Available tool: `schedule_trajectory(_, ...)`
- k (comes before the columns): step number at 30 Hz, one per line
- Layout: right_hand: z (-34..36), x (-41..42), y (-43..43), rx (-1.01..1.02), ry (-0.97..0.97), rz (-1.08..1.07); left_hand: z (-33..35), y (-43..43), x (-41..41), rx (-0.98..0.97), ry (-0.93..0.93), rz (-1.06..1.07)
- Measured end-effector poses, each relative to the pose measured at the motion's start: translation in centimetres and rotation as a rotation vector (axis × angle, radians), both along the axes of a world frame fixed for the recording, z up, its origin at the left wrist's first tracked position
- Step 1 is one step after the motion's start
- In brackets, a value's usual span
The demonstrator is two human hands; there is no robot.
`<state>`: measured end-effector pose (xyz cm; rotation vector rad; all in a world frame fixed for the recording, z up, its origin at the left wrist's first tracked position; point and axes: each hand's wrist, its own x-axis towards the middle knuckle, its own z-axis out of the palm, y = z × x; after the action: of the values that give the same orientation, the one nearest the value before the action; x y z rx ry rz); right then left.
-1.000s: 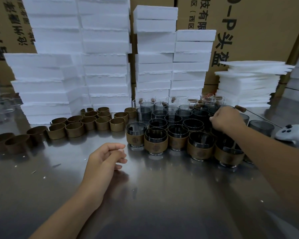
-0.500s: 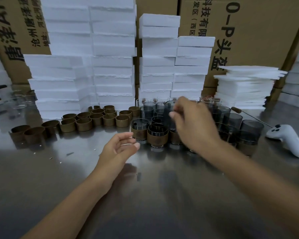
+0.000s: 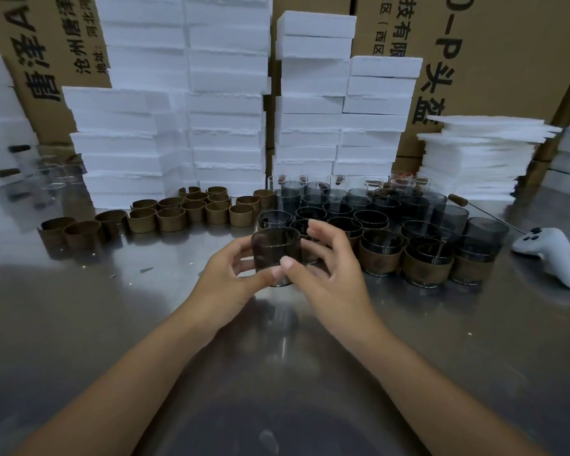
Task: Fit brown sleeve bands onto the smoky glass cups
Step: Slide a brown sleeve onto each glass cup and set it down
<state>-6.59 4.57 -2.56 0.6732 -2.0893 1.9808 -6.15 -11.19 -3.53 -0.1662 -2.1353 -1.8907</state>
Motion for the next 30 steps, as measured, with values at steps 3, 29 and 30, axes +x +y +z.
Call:
schedule_trajectory(3,-0.9,-0.6,0.3,0.087,-0.060,0.064,0.2,0.0,0.0,0.059,0.015,0.018)
schedule_trajectory(29,-1.8,-1.2,0.2,0.127,-0.061,-0.118,1.4,1.9,2.3,-0.470,0.390,0.147)
schedule_trajectory(30,-1.8,-1.2,0.2,0.131,-0.056,-0.124,1.6,2.0,2.4,-0.502,0.429,0.151)
